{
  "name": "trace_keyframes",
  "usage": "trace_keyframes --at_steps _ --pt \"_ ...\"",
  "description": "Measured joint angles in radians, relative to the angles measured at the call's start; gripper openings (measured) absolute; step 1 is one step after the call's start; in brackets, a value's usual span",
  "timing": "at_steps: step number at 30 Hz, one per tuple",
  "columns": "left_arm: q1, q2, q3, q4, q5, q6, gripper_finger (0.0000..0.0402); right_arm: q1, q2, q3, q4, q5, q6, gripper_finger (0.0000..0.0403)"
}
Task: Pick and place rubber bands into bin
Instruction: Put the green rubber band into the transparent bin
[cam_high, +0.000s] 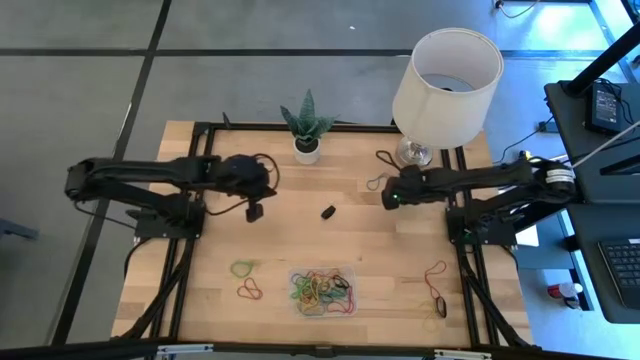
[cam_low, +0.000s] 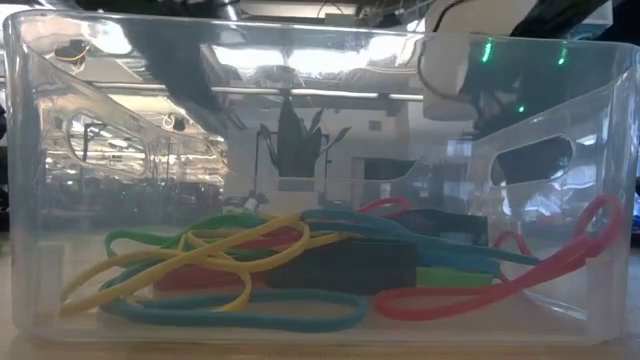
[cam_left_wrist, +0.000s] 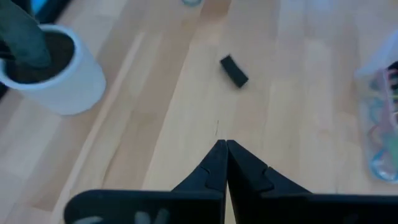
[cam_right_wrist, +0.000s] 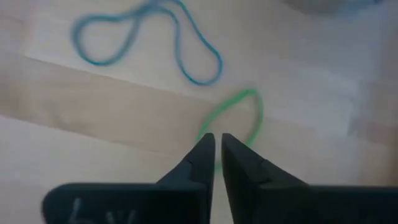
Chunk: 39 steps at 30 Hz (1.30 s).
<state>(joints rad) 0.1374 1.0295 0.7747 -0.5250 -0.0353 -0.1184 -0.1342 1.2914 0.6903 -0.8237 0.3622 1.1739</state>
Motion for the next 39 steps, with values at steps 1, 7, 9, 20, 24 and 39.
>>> trace_keyframes --at_steps 1,7,9,20,24,39 --pt "-0.004 -0.019 0.000 0.000 -0.001 0.000 0.0002 -0.012 0.016 0.000 -0.003 -0.018 0.003 0.0036" --pt "-0.033 -0.106 0.000 0.008 -0.005 0.010 0.0002 -0.055 0.093 0.000 -0.007 -0.048 0.044 0.0076" --pt "-0.042 -0.121 0.000 0.006 -0.008 0.018 0.0002 -0.064 0.115 0.000 -0.014 -0.052 0.058 0.0089" --pt "-0.092 -0.129 0.000 0.005 -0.009 0.013 0.0002 -0.079 0.177 -0.078 0.050 -0.094 0.064 0.0117" --pt "-0.102 -0.129 0.000 0.006 -0.027 -0.014 0.0002 -0.066 0.171 -0.110 0.087 -0.081 0.027 0.0094" --pt "-0.196 -0.124 0.000 0.009 -0.072 -0.107 0.0003 0.192 0.089 -0.076 0.115 -0.078 -0.037 0.0004"
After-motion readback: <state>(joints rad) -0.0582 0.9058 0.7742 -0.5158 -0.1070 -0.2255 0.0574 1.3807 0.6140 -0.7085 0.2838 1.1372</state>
